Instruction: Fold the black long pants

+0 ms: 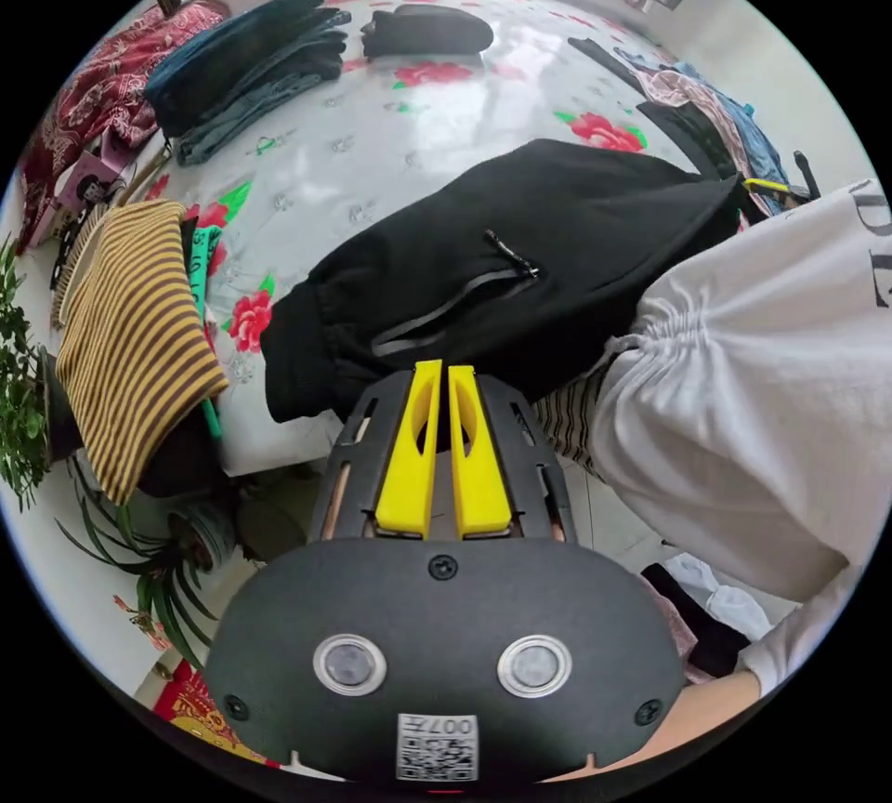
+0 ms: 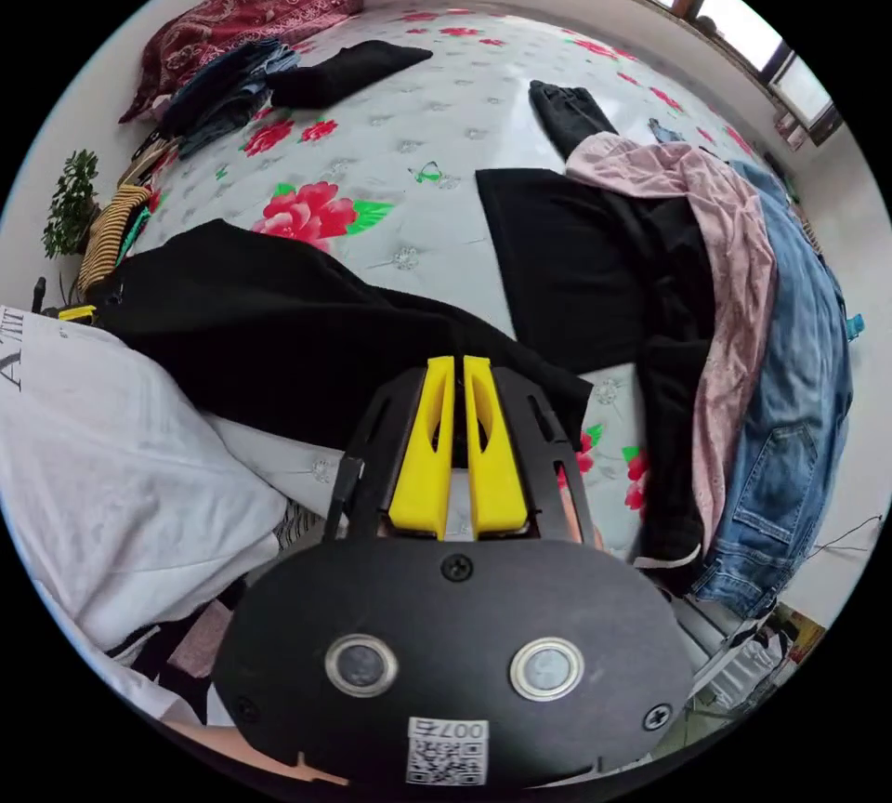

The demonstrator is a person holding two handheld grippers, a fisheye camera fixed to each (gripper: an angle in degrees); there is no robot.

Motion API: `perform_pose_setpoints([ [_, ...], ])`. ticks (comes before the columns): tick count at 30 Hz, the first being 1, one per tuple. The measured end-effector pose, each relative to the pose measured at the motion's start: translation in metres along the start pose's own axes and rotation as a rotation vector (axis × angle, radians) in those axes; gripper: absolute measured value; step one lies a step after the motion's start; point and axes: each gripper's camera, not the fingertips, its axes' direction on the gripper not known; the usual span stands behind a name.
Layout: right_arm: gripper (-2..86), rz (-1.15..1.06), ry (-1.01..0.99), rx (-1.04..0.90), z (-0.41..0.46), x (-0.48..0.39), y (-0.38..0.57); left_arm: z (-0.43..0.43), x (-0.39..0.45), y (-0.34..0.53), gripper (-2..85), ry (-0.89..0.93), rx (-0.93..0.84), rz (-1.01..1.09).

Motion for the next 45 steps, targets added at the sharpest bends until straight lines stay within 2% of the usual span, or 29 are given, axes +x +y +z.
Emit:
perform_pose_setpoints([
  [3, -0.1, 0.023, -0.005, 0.024, 0.009, 0.004, 0.005, 0.022, 0.002, -0.010, -0.9, -0.024, -0.067, 0.009],
  [8, -0.1, -0.099, 0.027, 0.190, -0.060, 0.000, -0.015, -0.025, -0.004, -0.026, -0.8, -0.059, 0.037, 0.010],
  [13, -0.1, -0.266, 0.249, 0.465, -0.147, -0.035, 0.008, -0.044, 0.020, -0.021, -0.9, -0.123, 0.075, 0.059],
  [15, -0.1, -0.296, 0.335, 0.458, -0.138, -0.042, 0.022, -0.026, 0.028, -0.016, -0.8, -0.124, 0.042, 0.047],
  [17, -0.1, -0.285, 0.387, 0.342, -0.098, -0.039, 0.031, -0.005, 0.034, -0.013, -0.8, -0.124, 0.014, 0.044],
  [21, -0.1, -0.051, 0.164, -0.039, 0.030, 0.010, 0.047, 0.034, 0.039, -0.020, -0.8, -0.139, -0.044, 0.026],
  [26, -0.2, 0.053, 0.089, 0.083, 0.019, 0.032, 0.068, 0.029, 0.045, -0.036, -0.8, -0.193, -0.082, 0.065],
  [30, -0.1, 0.012, 0.071, 0.007, 0.024, 0.048, 0.067, 0.031, 0.040, -0.039, -0.6, -0.188, -0.084, 0.041],
  [32, 0.1, 0.030, 0.094, -0.057, 0.028, 0.057, 0.067, 0.027, 0.034, -0.036, -0.5, -0.162, -0.057, -0.012],
  [35, 0.7, 0.016, 0.081, 0.042, -0.011, 0.065, 0.073, 0.000, 0.027, -0.014, -0.2, -0.113, 0.040, -0.081],
  [37, 1.7, -0.003, 0.022, 0.193, -0.053, 0.067, 0.069, -0.018, 0.021, 0.009, -0.2, -0.095, 0.097, -0.159],
  [40, 2.8, -0.084, -0.158, 0.295, -0.074, 0.052, 0.030, -0.038, 0.003, 0.059, 0.1, -0.044, 0.239, -0.354],
  [42, 3.4, -0.177, -0.234, 0.320, -0.068, 0.024, -0.005, -0.041, -0.016, 0.096, 1.2, 0.033, 0.370, -0.552],
  [45, 4.4, -0.366, -0.308, 0.273, -0.035, -0.049, -0.072, -0.032, -0.029, 0.115, 4.1, 0.102, 0.495, -0.700],
])
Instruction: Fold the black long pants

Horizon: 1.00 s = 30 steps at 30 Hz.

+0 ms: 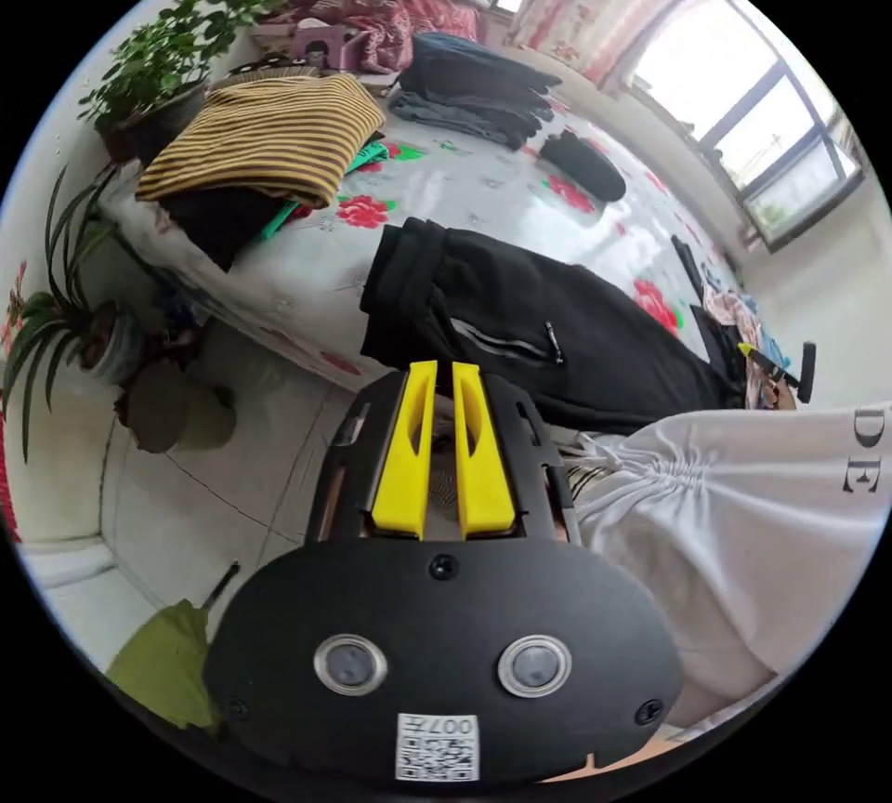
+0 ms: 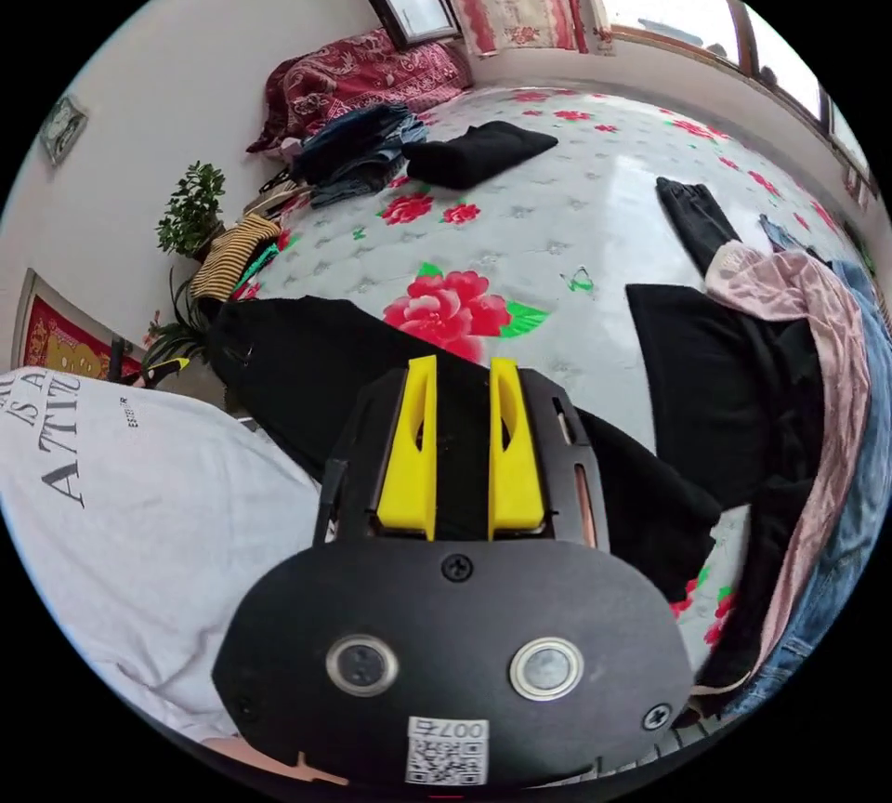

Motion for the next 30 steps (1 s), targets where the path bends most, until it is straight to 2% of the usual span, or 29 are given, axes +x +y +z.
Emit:
perform_pose_setpoints([
  [4, 5.6, -0.090, -0.122, -0.104, 0.098, -0.034, -0.084, 0.025, -0.003, -0.016, 6.9, 0.002, -0.010, -0.063],
  [8, 5.9, -0.058, -0.154, -0.170, 0.158, -0.039, -0.126, 0.059, -0.008, -0.045, 8.6, -0.062, -0.084, -0.135],
  [10, 5.7, -0.068, -0.166, -0.268, 0.190, -0.042, -0.132, 0.077, -0.010, -0.054, 8.9, -0.107, -0.142, -0.144],
  [14, 4.4, -0.203, -0.176, -0.387, 0.202, -0.054, -0.119, 0.115, -0.023, -0.065, 8.2, -0.115, -0.260, -0.187],
  [19, 2.3, -0.325, -0.386, -0.541, 0.179, -0.050, -0.108, 0.128, -0.036, -0.073, 7.2, -0.040, -0.257, -0.195],
  [21, 1.9, -0.329, -0.406, -0.566, 0.175, -0.045, -0.114, 0.131, -0.040, -0.077, 7.1, -0.014, -0.260, -0.194],
  [26, 2.3, -0.241, -0.460, -0.603, 0.182, -0.012, -0.150, 0.136, -0.040, -0.086, 7.0, -0.001, -0.274, -0.185],
  [30, 3.0, 0.069, -0.611, -0.526, 0.191, 0.054, -0.191, 0.140, -0.040, -0.095, 6.9, 0.007, -0.287, -0.189],
])
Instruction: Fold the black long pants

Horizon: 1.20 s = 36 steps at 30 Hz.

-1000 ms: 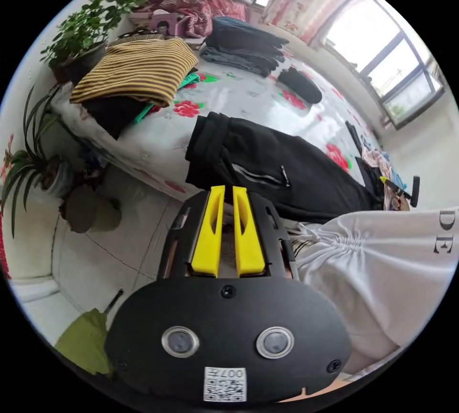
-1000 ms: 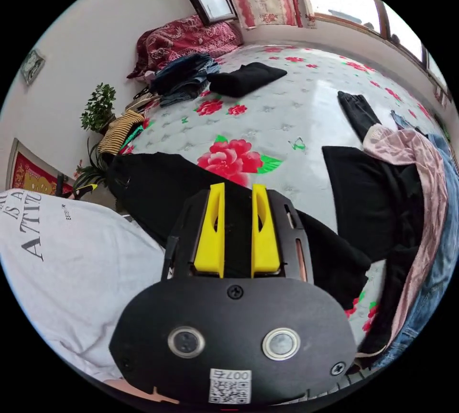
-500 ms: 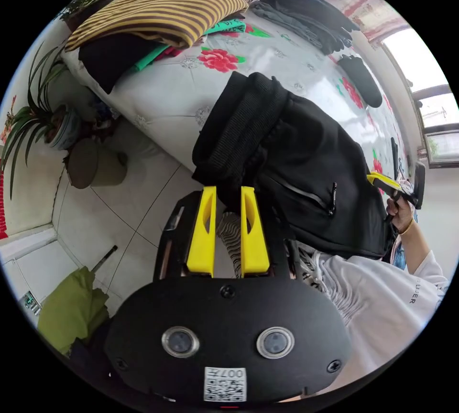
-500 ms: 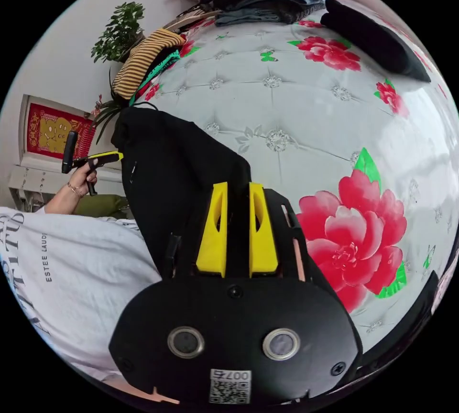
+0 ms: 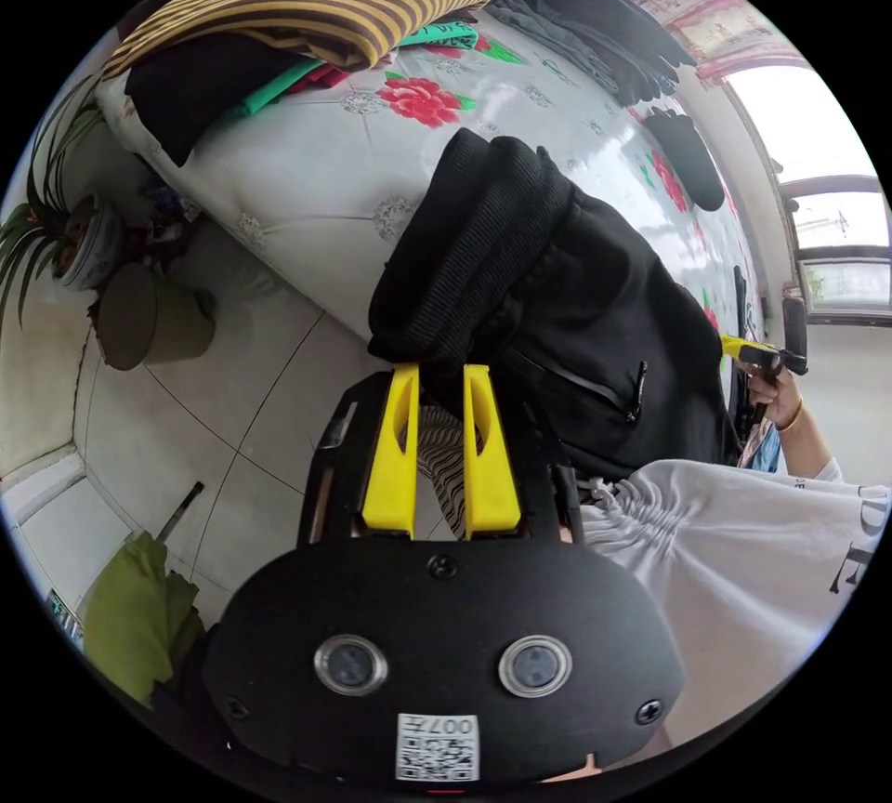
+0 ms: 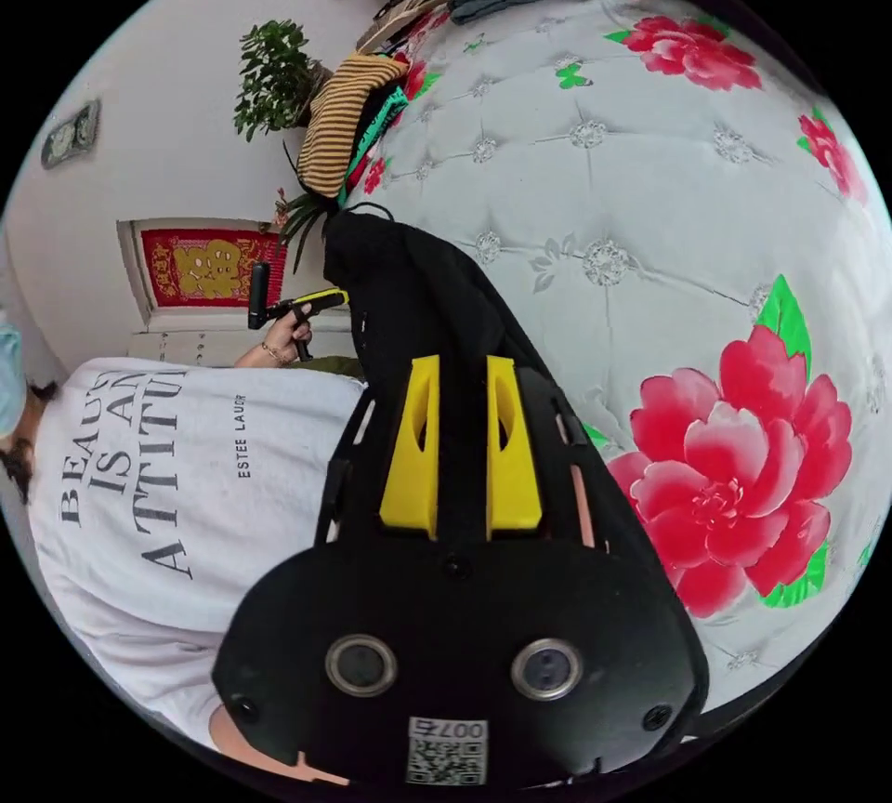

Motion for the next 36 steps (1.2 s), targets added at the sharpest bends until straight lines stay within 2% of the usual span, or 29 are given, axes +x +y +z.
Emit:
perform_pose_setpoints([
  [5, 3.4, 0.189, -0.047, 0.058, -0.018, 0.048, -0.032, 0.002, 0.002, -0.009, 6.9, 0.007, -0.011, -0.005],
  [9, 3.8, 0.249, -0.105, -0.132, 0.003, 0.071, -0.054, 0.003, 0.004, -0.015, 6.8, 0.012, -0.018, -0.015],
  [14, 4.0, 0.029, -0.305, -0.333, 0.020, 0.043, -0.071, 0.004, 0.007, -0.021, 6.7, 0.007, -0.020, -0.020],
  [18, 4.2, -0.064, -0.261, -0.448, 0.033, 0.024, -0.080, 0.005, 0.008, -0.027, 6.7, 0.004, -0.029, -0.028],
  [20, 4.4, -0.020, -0.236, -0.421, 0.031, 0.031, -0.088, 0.005, 0.008, -0.029, 6.7, 0.002, -0.033, -0.024],
  [23, 4.9, 0.171, -0.300, -0.307, 0.018, 0.061, -0.101, 0.005, 0.007, -0.032, 6.7, 0.002, -0.036, -0.025],
  [25, 5.0, 0.413, -0.405, -0.229, 0.014, 0.095, -0.099, 0.004, 0.006, -0.034, 6.6, 0.004, -0.036, -0.028],
  [28, 5.1, 0.527, -0.546, -0.137, 0.023, 0.109, -0.094, 0.004, 0.004, -0.035, 6.6, 0.002, -0.035, -0.029],
  [33, 4.5, 0.559, -0.579, -0.233, 0.075, 0.094, -0.110, 0.003, -0.003, -0.039, 6.8, 0.007, -0.035, -0.032],
  [36, 2.5, 0.510, -0.514, -0.162, 0.068, 0.087, -0.121, 0.002, -0.009, -0.040, 6.8, 0.012, -0.037, -0.030],
])
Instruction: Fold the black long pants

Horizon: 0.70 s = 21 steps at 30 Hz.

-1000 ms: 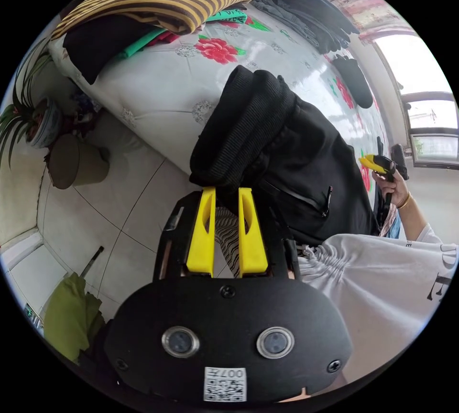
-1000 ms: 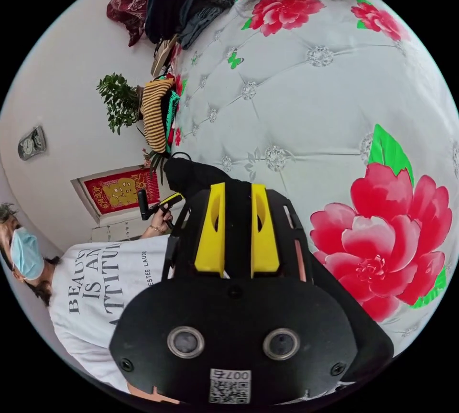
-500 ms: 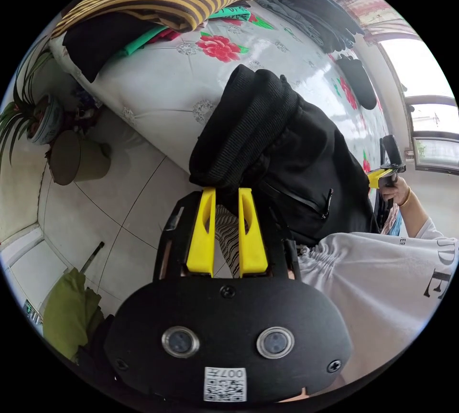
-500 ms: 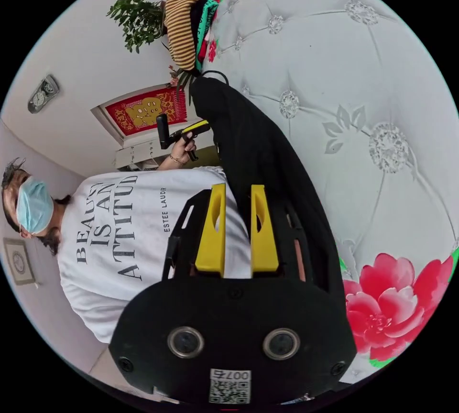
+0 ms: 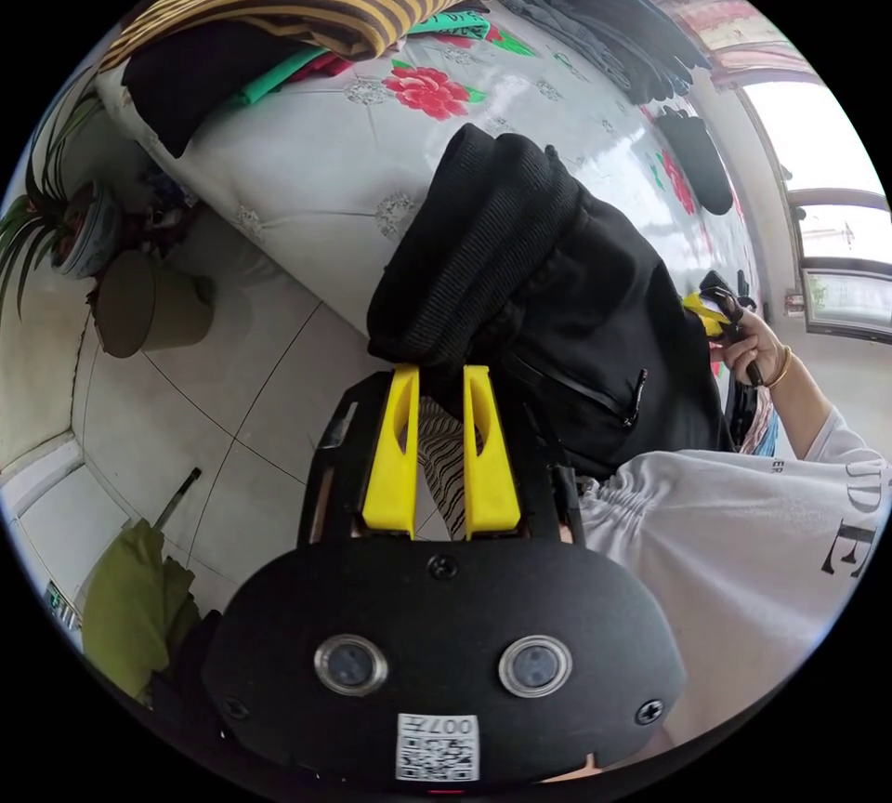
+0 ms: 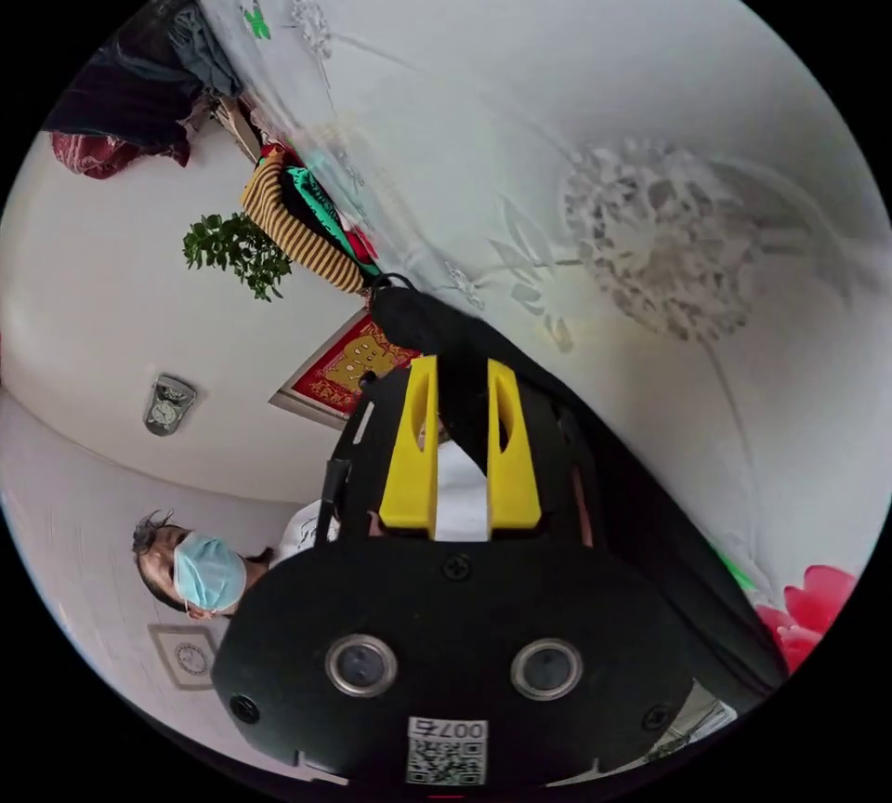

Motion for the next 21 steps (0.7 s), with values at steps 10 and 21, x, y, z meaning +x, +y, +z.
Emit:
perform_pose_setpoints([
  [10, 1.2, -0.216, 0.196, 0.329, -0.036, -0.050, 0.044, -0.007, -0.028, 0.001, 7.7, 0.019, 0.012, -0.010],
  [21, 0.3, -0.477, 0.583, 0.628, 0.071, -0.098, 0.094, -0.031, -0.131, 0.070, 13.3, 0.367, 0.255, -0.246],
])
